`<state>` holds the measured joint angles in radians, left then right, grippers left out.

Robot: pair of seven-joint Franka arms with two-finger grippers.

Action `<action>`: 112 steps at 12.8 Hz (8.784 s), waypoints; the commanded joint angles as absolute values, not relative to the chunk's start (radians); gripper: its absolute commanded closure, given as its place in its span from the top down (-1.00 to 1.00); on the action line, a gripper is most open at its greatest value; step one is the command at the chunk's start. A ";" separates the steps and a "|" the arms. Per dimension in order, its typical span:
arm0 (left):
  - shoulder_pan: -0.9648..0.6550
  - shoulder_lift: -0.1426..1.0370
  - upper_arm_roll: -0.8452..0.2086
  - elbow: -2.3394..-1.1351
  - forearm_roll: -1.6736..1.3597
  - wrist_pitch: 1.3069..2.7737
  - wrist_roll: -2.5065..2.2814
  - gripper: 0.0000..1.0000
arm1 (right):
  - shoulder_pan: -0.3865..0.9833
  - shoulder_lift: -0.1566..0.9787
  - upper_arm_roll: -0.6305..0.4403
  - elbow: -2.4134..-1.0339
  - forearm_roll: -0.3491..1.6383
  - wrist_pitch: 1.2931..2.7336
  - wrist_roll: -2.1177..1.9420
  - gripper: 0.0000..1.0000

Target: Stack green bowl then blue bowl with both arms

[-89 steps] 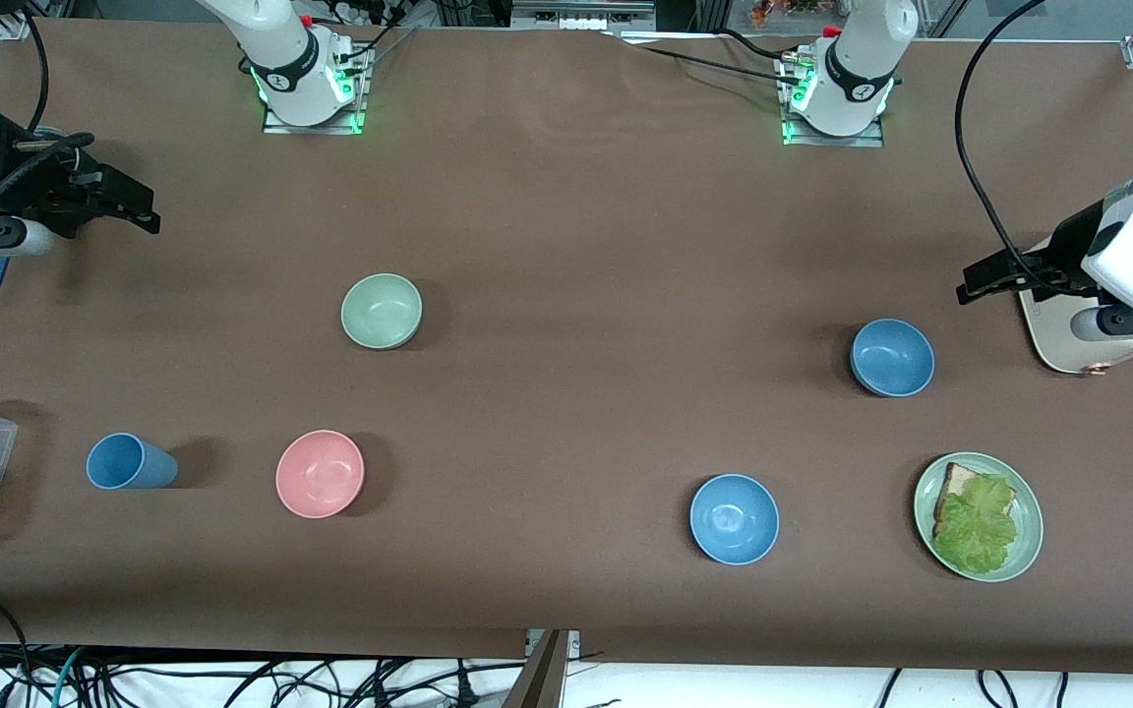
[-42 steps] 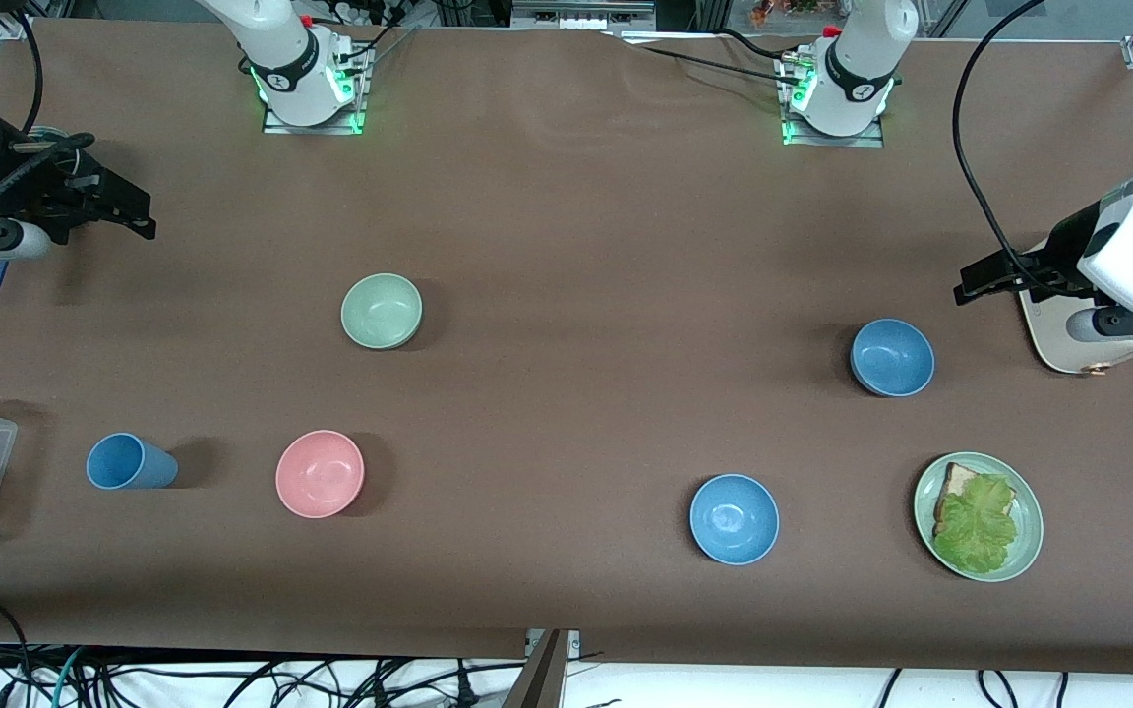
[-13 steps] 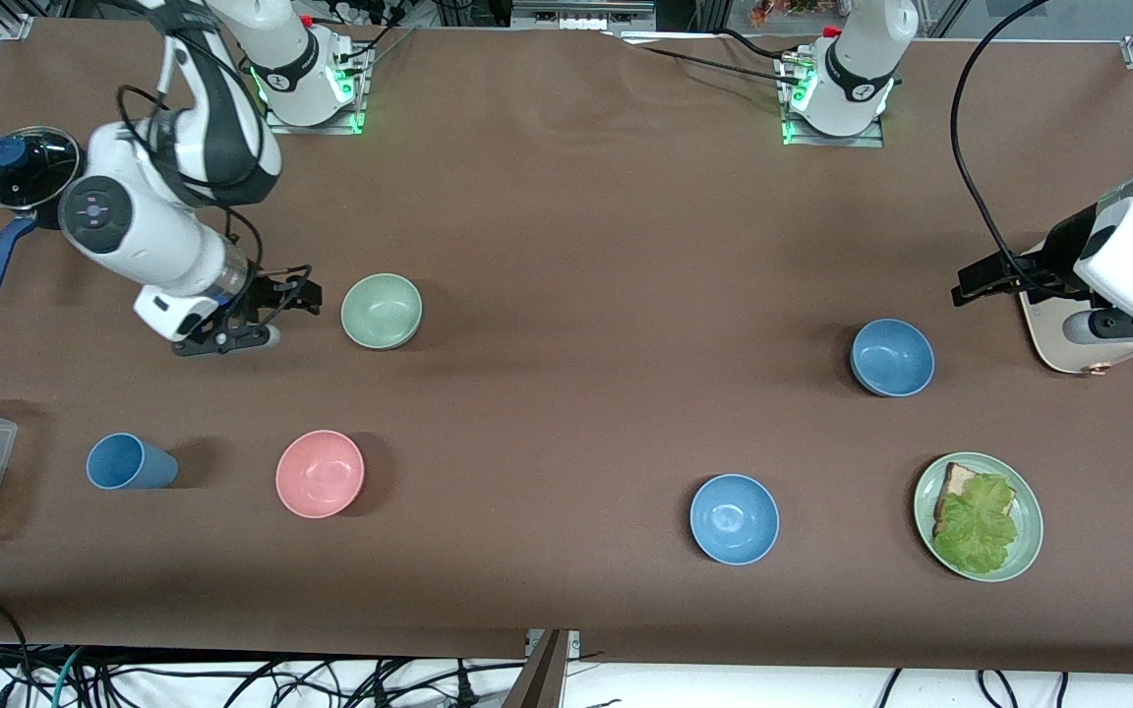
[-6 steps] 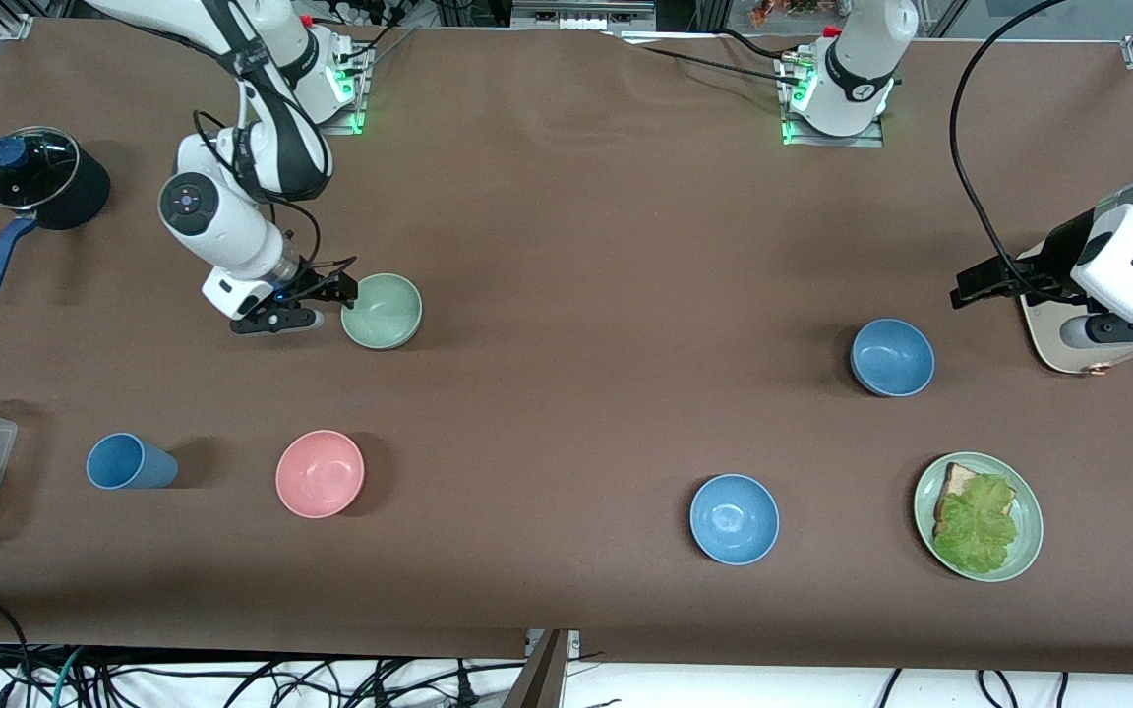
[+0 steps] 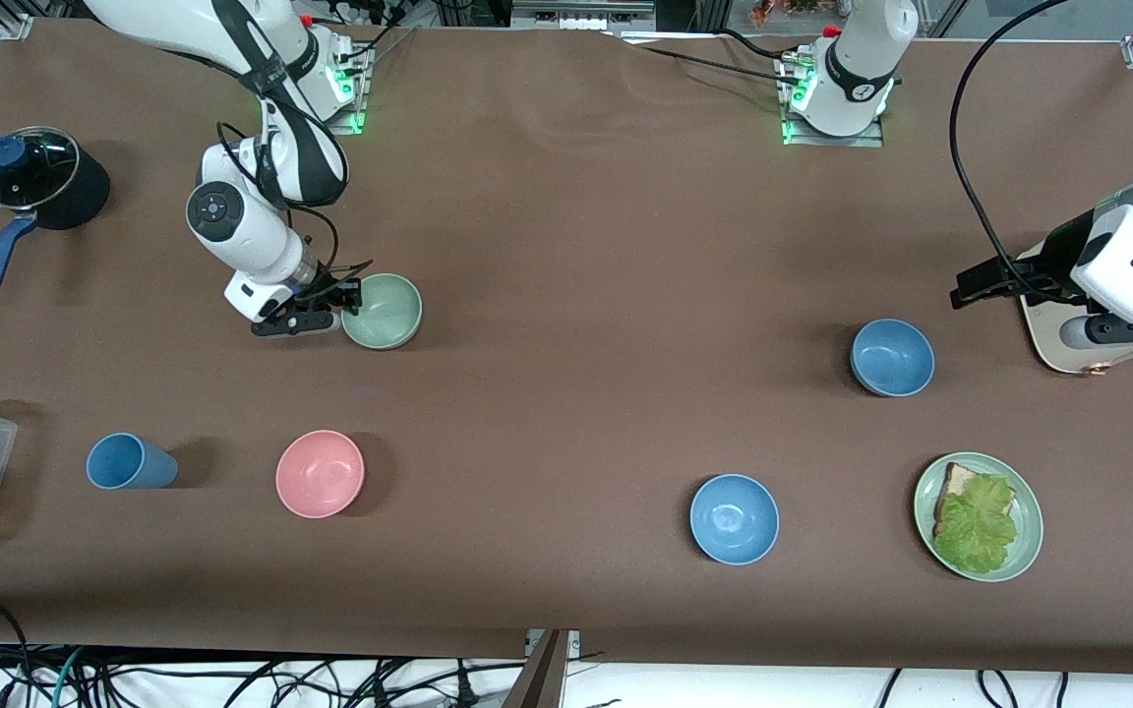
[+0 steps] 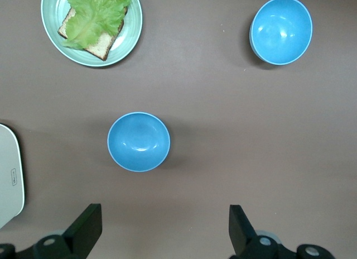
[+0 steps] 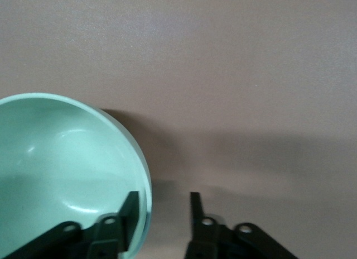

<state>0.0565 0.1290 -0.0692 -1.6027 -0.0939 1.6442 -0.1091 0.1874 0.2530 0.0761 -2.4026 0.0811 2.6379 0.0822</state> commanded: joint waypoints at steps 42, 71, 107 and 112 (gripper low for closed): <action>0.235 0.439 0.051 -2.082 -0.574 2.391 0.878 0.85 | 0.319 0.227 -0.102 -1.563 0.118 1.749 0.347 1.00; -0.268 0.313 -0.126 -1.931 -0.374 2.247 -0.118 -1.00 | 0.038 0.091 -0.037 -1.526 0.084 1.537 0.132 1.00; -0.126 0.124 -0.064 -1.674 -0.066 1.902 -0.398 1.00 | 0.095 0.091 -0.028 -1.526 -0.015 1.542 0.146 1.00; 0.040 0.061 -0.078 -1.672 -0.051 1.772 -0.204 1.00 | 0.094 0.091 -0.029 -1.529 0.003 1.588 0.129 1.00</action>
